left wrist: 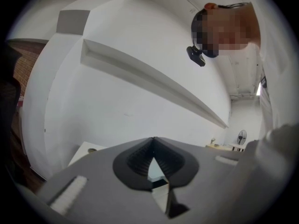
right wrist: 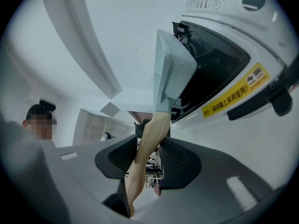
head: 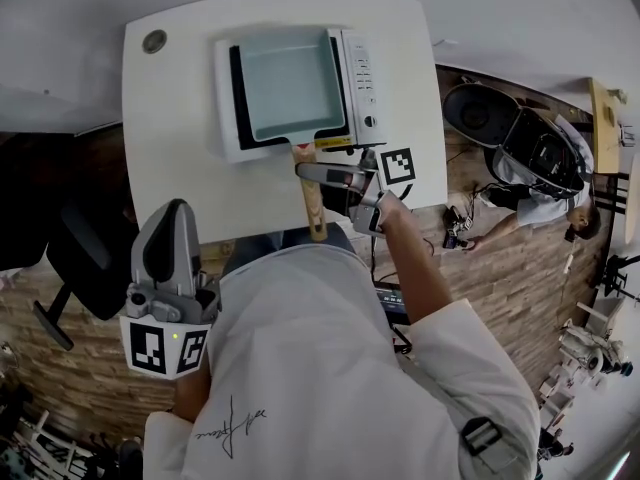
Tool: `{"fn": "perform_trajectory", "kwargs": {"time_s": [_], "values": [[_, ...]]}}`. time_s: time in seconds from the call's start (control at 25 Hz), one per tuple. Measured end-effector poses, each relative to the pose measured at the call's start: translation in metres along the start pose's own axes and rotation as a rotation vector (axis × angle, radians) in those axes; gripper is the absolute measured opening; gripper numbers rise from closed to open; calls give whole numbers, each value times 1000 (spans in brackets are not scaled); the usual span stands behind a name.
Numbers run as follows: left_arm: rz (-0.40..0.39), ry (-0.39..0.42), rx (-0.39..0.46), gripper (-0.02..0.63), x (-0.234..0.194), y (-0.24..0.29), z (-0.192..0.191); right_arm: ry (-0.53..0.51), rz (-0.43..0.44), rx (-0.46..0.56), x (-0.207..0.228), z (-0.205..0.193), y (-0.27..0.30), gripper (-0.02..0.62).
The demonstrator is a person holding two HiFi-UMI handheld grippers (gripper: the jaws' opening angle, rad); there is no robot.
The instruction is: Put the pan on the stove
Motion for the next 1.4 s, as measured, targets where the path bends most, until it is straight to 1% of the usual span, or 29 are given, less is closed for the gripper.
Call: {"fn": "perform_trajectory", "kwargs": {"time_s": [0.08, 0.32, 0.68, 0.8, 0.84, 0.92, 1.0, 1.16, 1.28, 1.4], "values": [[3, 19, 2, 55, 0, 0, 3, 1, 4, -2, -1, 1, 0, 143], [-7, 20, 2, 55, 1, 2, 4, 2, 18, 6, 1, 1, 1, 146], [-24, 11, 5, 55, 4, 3, 0, 30, 28, 72, 4, -4, 0, 146], [-27, 12, 6, 55, 3, 3, 0, 4, 41, 87, 2, -4, 1, 146], [-29, 14, 5, 54, 2, 3, 0, -11, 48, 90, 2, -6, 1, 150], [-30, 15, 3, 54, 0, 2, 0, -20, 66, 107, 1, -7, -1, 181], [-26, 13, 2, 55, -2, 2, 0, -9, 70, 134, 2, -8, -5, 186], [-32, 21, 3, 55, -4, 0, -1, -19, 45, 169, 1, -12, -15, 184], [-32, 26, 1, 55, -8, -1, -2, -76, -18, 172, -3, -17, -26, 184], [-28, 21, 8, 54, -10, -3, -1, -120, -70, 200, -8, -21, -38, 184]]}}
Point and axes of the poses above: the fingertips, and each gripper's own axes: y forward along the fingers, x to its right, z out of its top, the point moved 10 cm from there along -y, backward along the fingers, and after that the axes turned 6 degrees about z, right-handed, at the moved point
